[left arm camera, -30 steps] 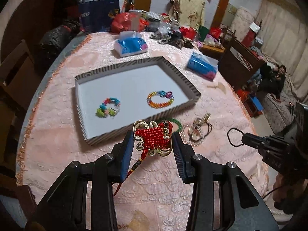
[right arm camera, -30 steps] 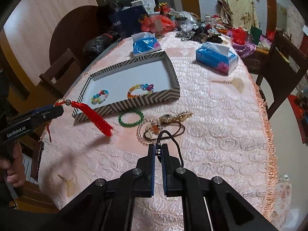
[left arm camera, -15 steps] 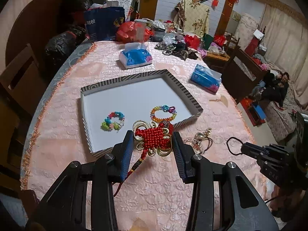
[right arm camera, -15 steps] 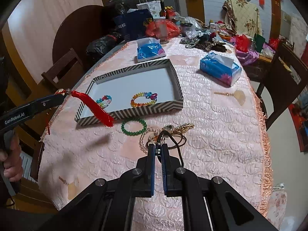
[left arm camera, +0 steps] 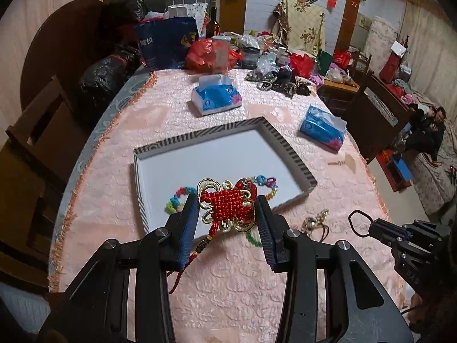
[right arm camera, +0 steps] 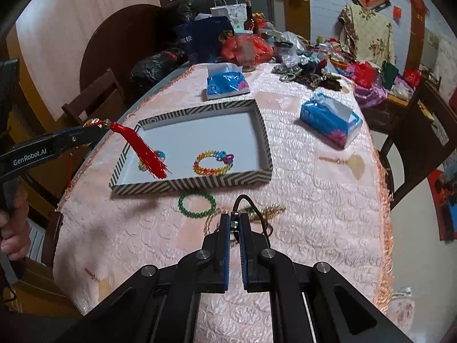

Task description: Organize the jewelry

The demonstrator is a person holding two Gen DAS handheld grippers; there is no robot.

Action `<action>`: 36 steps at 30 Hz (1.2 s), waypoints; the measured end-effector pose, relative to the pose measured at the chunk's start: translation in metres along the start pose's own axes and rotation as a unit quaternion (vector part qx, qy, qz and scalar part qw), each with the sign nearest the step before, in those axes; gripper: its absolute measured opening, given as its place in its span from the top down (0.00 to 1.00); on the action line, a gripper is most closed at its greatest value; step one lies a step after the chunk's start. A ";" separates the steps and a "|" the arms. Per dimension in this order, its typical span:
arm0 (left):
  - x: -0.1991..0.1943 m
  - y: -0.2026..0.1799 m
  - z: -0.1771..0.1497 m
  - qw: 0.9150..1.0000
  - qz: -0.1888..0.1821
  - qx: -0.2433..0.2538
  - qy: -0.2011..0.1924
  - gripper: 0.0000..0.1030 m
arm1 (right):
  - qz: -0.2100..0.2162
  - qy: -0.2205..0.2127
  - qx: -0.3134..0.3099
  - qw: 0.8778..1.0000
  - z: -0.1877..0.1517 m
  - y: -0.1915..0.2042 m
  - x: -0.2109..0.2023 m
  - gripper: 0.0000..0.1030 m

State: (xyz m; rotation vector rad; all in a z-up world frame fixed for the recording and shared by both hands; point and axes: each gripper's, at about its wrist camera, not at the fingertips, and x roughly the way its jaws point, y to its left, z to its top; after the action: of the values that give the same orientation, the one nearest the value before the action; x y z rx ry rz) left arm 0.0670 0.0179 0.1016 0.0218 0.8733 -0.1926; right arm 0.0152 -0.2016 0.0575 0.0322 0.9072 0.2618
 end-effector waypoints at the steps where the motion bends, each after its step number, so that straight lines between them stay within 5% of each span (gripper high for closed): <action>1: 0.000 0.001 0.003 1.000 -0.001 -0.002 -0.001 0.62 | -0.001 -0.001 -0.002 1.000 0.003 0.000 0.000 0.95; 23: 0.043 0.031 0.054 0.999 0.002 -0.047 -0.005 0.62 | 0.003 -0.011 -0.003 1.000 0.070 -0.007 0.026 0.95; 31: 0.074 0.048 0.083 0.997 0.005 -0.074 -0.017 0.62 | 0.032 0.000 0.004 0.999 0.103 -0.006 0.062 0.95; 36: 0.111 0.053 0.076 0.996 0.008 -0.084 0.010 0.62 | 0.050 0.010 0.010 0.999 0.116 -0.002 0.094 0.95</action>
State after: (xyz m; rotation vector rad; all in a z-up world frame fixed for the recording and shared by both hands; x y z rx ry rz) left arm 0.2041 0.0449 0.0627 -0.1250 0.9066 -0.1032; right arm 0.1612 -0.1718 0.0565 0.0934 0.9301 0.3475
